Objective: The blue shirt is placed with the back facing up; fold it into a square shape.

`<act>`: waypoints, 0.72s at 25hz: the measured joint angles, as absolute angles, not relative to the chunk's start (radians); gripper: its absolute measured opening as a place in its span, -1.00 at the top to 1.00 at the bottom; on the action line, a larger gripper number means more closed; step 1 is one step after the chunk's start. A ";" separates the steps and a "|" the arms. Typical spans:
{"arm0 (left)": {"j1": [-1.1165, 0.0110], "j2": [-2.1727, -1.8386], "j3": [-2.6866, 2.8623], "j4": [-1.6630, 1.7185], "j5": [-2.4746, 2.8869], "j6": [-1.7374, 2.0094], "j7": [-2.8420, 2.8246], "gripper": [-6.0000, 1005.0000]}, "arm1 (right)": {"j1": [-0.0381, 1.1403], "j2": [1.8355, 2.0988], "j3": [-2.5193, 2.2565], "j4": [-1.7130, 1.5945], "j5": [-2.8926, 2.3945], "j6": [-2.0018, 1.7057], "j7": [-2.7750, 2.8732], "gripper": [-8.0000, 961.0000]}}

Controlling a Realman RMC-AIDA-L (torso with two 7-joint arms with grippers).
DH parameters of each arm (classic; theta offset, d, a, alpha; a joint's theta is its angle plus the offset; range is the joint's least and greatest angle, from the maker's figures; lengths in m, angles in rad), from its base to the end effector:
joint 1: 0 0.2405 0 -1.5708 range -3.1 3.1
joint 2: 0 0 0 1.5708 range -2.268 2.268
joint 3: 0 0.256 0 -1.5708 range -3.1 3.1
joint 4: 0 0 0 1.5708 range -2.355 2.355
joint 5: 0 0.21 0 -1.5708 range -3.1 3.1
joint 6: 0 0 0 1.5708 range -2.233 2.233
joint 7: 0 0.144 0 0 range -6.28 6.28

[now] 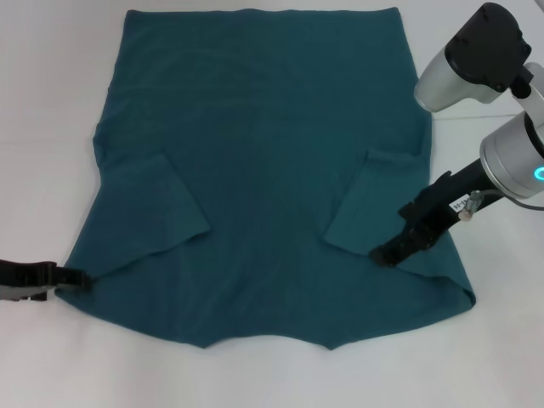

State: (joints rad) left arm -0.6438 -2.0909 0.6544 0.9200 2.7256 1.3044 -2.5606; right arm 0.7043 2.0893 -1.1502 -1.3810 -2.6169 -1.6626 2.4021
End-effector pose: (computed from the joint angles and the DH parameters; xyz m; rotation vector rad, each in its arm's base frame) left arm -0.3058 0.3767 0.0415 -1.9968 -1.6685 0.0089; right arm 0.1567 0.3751 0.0381 -2.6274 0.7965 -0.3803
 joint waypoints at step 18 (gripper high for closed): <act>-0.677 -2.099 0.743 0.870 2.738 1.247 -2.546 -0.30 | 0.714 2.088 -1.154 -1.379 -2.617 -1.654 2.399 -0.93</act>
State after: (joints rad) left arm -0.6775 -2.0988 0.7427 0.8702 2.7384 1.2473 -2.5458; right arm 0.7142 2.0877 -1.1536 -1.3790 -2.6169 -1.6544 2.3992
